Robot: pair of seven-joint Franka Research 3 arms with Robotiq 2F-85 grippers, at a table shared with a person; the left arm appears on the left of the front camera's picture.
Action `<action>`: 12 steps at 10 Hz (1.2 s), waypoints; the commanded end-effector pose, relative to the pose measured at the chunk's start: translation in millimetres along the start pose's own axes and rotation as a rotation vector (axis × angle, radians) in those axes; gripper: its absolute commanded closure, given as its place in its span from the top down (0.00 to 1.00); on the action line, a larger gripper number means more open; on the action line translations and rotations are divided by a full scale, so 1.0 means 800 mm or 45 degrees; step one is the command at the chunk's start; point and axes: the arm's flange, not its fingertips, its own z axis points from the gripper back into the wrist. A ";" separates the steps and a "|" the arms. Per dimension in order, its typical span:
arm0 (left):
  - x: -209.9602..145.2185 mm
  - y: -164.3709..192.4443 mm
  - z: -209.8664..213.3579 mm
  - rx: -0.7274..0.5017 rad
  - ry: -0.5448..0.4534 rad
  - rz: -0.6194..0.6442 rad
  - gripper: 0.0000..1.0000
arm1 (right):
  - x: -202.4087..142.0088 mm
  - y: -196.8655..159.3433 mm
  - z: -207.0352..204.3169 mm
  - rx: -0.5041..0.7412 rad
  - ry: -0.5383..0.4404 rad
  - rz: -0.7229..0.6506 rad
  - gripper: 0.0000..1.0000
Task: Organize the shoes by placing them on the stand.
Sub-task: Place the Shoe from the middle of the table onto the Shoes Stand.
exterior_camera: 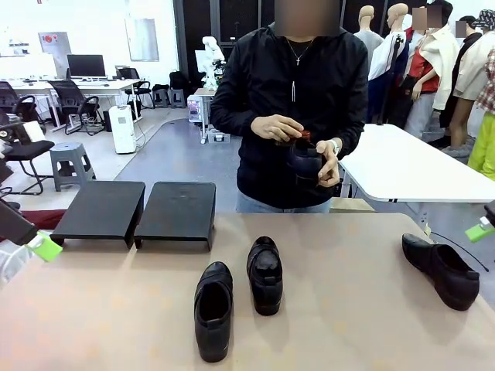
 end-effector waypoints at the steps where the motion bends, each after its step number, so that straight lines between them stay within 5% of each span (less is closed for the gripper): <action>1: 0.002 0.002 0.000 -0.022 -0.019 -0.021 1.00 | 0.003 0.005 0.003 0.027 -0.001 -0.025 1.00; 3: 0.000 0.000 0.000 0.000 0.000 0.000 1.00 | 0.003 0.005 0.003 0.027 -0.001 -0.025 1.00; 4: 0.048 -0.051 -0.020 -0.084 0.108 -0.097 1.00 | 0.003 0.005 0.003 0.027 -0.001 -0.025 1.00; 7: 0.197 -0.144 -0.180 -0.086 0.199 0.434 1.00 | 0.003 0.005 0.003 0.027 -0.001 -0.025 1.00; 9: 0.252 -0.142 -0.263 0.101 0.187 0.612 1.00 | 0.003 0.005 0.003 0.027 -0.001 -0.025 1.00; 10: 0.264 -0.141 -0.259 0.141 0.080 0.625 1.00 | 0.003 0.005 0.003 0.027 -0.001 -0.025 1.00; 11: 0.201 -0.163 -0.257 -0.003 0.184 0.507 1.00 | 0.003 0.005 0.003 0.027 -0.001 -0.025 1.00; 12: 0.201 -0.163 -0.257 -0.003 0.184 0.507 1.00 | 0.003 0.005 0.003 0.027 -0.001 -0.025 1.00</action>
